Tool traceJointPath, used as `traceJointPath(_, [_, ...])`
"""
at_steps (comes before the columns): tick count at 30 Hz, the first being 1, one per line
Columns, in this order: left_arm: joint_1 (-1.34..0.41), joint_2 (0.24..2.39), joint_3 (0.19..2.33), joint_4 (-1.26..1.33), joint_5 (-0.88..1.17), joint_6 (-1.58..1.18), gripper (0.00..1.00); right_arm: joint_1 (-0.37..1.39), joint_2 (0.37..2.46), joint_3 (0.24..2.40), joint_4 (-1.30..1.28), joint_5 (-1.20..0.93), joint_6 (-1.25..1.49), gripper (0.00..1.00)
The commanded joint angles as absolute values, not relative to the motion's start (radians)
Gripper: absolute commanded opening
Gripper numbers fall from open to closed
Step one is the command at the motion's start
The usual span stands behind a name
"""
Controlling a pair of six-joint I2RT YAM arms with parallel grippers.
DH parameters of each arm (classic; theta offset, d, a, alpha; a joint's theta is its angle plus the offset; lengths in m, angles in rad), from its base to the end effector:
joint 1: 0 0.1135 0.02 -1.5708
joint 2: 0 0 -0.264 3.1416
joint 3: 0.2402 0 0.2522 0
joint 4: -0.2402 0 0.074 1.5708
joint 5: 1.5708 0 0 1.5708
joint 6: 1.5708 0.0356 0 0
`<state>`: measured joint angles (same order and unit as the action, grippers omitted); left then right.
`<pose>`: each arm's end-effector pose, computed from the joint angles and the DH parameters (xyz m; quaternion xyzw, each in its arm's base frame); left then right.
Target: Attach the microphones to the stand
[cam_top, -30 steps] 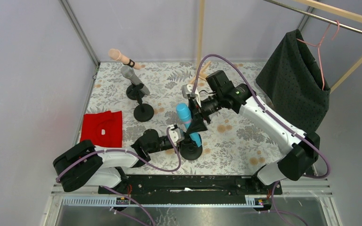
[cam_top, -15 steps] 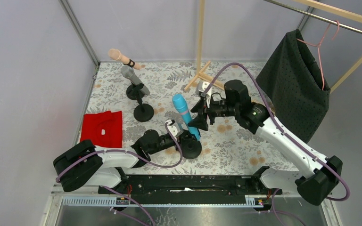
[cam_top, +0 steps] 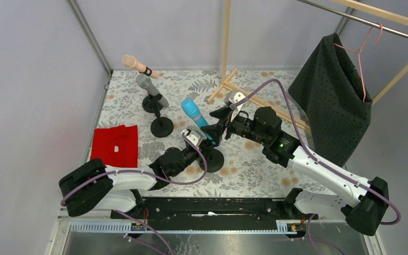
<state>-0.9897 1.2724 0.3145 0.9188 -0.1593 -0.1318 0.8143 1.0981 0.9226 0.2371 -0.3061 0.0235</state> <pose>0.1373 -0.1987 0.1957 0.2487 0.6763 -0.3189 0.6156 0.1701 0.1959 0.3715 -0.3633 0.5820 0.3883 0.6153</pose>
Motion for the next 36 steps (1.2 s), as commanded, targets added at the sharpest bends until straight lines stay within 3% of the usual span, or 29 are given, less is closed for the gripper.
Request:
traceJointPath(1, [-0.998, 1.258, 0.351, 0.885, -0.257, -0.111, 0.0, 0.892, 1.11, 0.99, 0.328, -0.12, -0.056, 0.71])
traceJointPath(16, [-1.013, 1.261, 0.338, 0.886, -0.181, -0.05, 0.0, 0.952, 1.288, 1.158, 0.234, -0.034, -0.192, 0.69])
traceJointPath(19, [-1.014, 1.26, 0.332, 0.892, -0.171, -0.043, 0.0, 0.952, 1.299, 1.169, 0.215, -0.042, -0.207, 0.61])
traceJointPath(22, [-1.012, 1.259, 0.324, 0.897, -0.172, -0.042, 0.0, 0.952, 1.3, 1.172, 0.183, -0.062, -0.231, 0.46])
traceJointPath(28, [-1.012, 1.256, 0.311, 0.913, -0.178, -0.046, 0.0, 0.953, 1.259, 1.138, 0.143, -0.139, -0.269, 0.0])
traceJointPath(36, [-1.012, 1.25, 0.289, 0.937, -0.17, -0.041, 0.0, 0.953, 1.222, 1.052, 0.081, -0.112, -0.29, 0.0])
